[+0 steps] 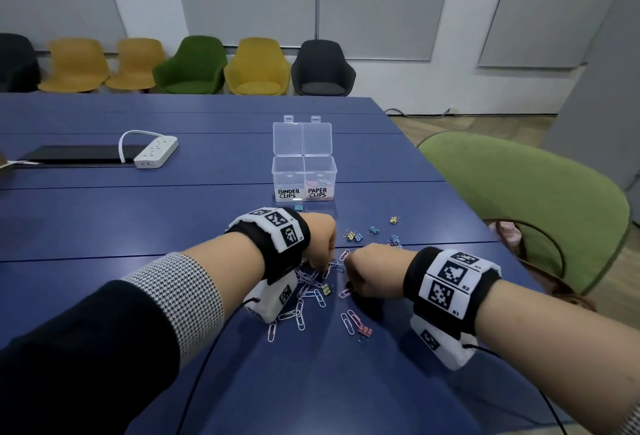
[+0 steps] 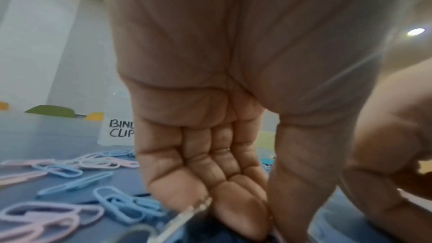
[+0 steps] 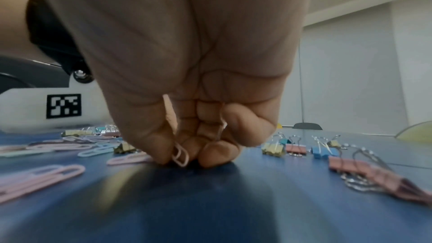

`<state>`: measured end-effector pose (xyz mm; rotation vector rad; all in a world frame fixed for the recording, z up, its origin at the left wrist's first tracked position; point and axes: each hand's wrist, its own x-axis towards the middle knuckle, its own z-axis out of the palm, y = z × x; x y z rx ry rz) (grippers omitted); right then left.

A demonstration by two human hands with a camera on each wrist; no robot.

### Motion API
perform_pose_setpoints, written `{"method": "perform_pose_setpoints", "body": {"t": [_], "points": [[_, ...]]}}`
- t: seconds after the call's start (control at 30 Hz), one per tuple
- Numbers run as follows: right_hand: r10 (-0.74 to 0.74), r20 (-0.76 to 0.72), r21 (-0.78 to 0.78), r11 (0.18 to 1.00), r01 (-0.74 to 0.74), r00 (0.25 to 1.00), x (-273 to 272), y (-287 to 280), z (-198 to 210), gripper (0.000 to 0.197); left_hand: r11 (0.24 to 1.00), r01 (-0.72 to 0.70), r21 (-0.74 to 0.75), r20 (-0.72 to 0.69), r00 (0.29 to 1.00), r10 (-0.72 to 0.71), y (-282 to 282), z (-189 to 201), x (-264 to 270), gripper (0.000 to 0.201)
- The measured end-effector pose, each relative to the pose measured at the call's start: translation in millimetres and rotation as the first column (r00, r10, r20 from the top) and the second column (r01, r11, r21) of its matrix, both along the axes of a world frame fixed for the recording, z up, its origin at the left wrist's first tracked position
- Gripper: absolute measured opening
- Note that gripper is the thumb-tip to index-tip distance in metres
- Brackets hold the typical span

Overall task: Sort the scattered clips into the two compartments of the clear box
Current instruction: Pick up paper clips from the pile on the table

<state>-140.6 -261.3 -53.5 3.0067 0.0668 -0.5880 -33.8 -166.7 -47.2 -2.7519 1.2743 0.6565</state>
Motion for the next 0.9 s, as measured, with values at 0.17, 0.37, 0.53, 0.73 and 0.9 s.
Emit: {"method": "perform_pose_setpoints", "body": {"t": [0.17,0.37,0.53,0.73,0.9], "points": [[-0.005,0.062,0.107,0.994,-0.002,0.998,-1,-2,2,0.018,0.999,-0.038,-0.007,-0.007,0.999,0.038,2,-3,-1,0.013],[0.005,0.092,0.291,0.956,-0.032,0.996,-3,-3,7,0.023,1.000,-0.020,0.007,0.047,0.999,0.020,-1,-5,-3,0.020],[0.052,0.077,0.187,0.980,-0.066,0.996,-1,1,3,0.022,1.000,-0.016,-0.024,0.058,0.998,0.018,1,-5,-6,0.021],[0.085,0.011,0.304,0.949,-0.084,0.996,0,-1,4,0.010,0.961,-0.158,-0.228,-0.154,0.980,0.125,29,6,10,0.013],[0.021,-0.020,0.445,0.896,-0.010,1.000,5,-16,1,0.029,0.546,-0.750,-0.373,-0.844,0.519,0.136,65,12,14,0.016]]}}
